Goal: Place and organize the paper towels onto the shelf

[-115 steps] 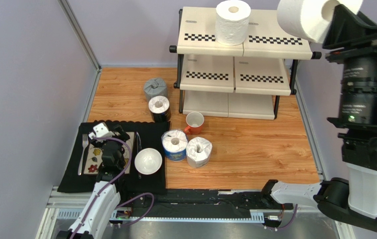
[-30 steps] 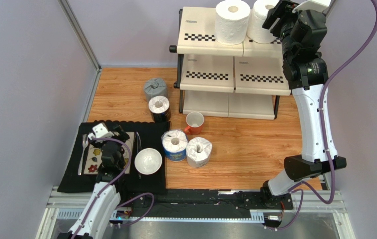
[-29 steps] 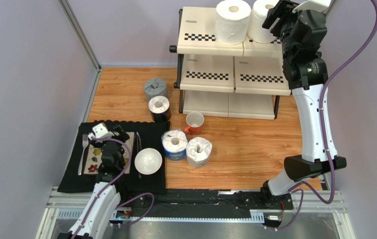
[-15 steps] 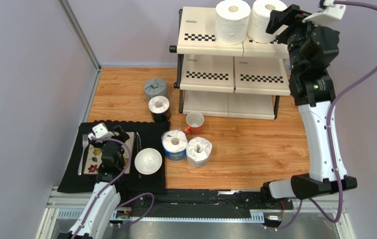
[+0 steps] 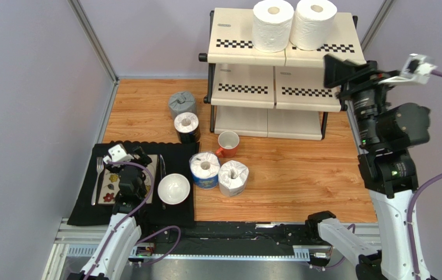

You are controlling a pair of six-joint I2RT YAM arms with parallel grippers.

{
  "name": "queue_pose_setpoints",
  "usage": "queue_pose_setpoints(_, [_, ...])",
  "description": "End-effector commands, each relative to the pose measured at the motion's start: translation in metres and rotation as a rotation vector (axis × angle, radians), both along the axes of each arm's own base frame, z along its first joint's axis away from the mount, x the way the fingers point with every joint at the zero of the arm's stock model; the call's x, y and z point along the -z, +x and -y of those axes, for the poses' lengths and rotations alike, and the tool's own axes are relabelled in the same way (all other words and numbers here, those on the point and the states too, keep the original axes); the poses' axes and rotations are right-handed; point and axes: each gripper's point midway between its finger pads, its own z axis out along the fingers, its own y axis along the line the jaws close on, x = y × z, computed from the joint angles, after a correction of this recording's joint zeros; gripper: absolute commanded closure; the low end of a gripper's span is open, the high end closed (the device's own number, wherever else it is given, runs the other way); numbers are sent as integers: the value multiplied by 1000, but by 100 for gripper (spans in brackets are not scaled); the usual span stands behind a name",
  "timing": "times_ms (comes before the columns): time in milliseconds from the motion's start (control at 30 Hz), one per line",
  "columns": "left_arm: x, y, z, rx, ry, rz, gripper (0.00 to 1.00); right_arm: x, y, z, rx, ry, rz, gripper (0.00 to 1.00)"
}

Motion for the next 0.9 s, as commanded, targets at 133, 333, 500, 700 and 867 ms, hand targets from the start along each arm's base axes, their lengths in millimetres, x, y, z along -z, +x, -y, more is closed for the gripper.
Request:
queue_pose_setpoints(133, [113,-42,-6,-11,19,-238,14,188,4,-99,-256,-105,-414,25])
queue_pose_setpoints(333, [118,-45,-7,-18,19,-258,15,285,-13,-155,-348,-221,-612,25])
queue_pose_setpoints(500, [120,-47,-9,-32,16,-279,16,338,-22,-178,-422,-297,-750,25])
queue_pose_setpoints(700, [119,-44,-5,-2,22,-280,16,384,-35,-194,-491,-399,-884,25])
queue_pose_setpoints(867, [118,-45,-6,-12,20,-281,16,408,-38,-196,-495,-434,-942,25])
